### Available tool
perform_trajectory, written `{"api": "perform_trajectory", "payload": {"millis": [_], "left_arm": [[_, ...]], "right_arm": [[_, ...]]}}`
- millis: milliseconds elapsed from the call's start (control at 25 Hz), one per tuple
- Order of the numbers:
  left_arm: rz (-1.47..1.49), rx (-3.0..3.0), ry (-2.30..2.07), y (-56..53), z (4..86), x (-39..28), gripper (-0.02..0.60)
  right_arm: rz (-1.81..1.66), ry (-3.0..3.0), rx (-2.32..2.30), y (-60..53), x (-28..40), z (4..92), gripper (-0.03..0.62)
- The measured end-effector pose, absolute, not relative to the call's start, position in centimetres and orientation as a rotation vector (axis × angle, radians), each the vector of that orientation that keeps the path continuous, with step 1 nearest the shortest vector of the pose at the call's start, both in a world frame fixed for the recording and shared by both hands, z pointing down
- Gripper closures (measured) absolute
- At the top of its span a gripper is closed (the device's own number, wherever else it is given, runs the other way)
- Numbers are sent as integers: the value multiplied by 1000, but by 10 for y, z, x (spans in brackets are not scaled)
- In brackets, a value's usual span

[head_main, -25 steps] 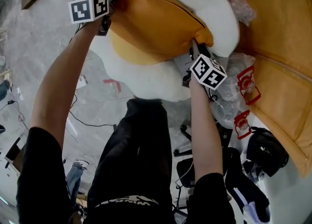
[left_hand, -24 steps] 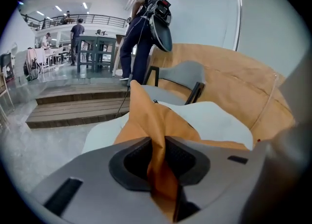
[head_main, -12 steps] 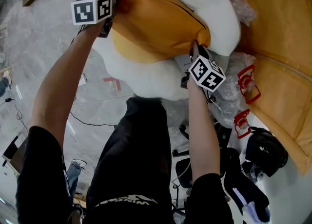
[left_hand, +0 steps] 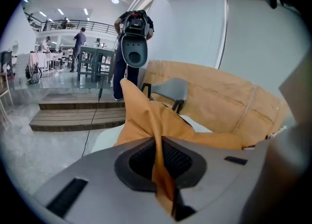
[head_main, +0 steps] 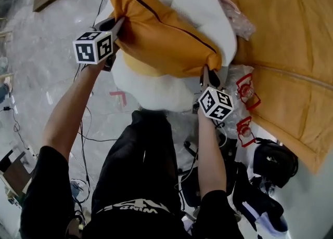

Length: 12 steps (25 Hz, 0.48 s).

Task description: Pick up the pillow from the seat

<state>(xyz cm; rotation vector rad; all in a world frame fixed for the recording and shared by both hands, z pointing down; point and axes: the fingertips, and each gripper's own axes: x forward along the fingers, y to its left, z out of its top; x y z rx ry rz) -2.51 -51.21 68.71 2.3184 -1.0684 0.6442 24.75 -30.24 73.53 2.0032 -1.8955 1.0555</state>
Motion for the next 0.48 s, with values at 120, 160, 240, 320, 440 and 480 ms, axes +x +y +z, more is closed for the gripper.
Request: {"api": "perform_trajectory", "payload": {"millis": [120,160,240,320,440,480], "left_arm": [[534,2309,-1075,-480,630,-37,555],[495,2293,-1073,-466,611,-42,555],[439,2263,-1071,-433,572,-54,555],[414,2258,-1069,-398,533,-67,555],[386,2269,-1059,-348,477,-85,555],[380,2281,-1054,-332,459,-90,555]], "right_arm": [[956,-1972,2010,-288,252,672,554],[931,-1996,2015,-281,252,650,554],[899,-2032,2021,-261,249,604,554],[888,-2055,2017,-236,242,561,554],[879,-2086,1999,-198,229,503,554],[875,-2098,1998,-185,225,485,554]]}}
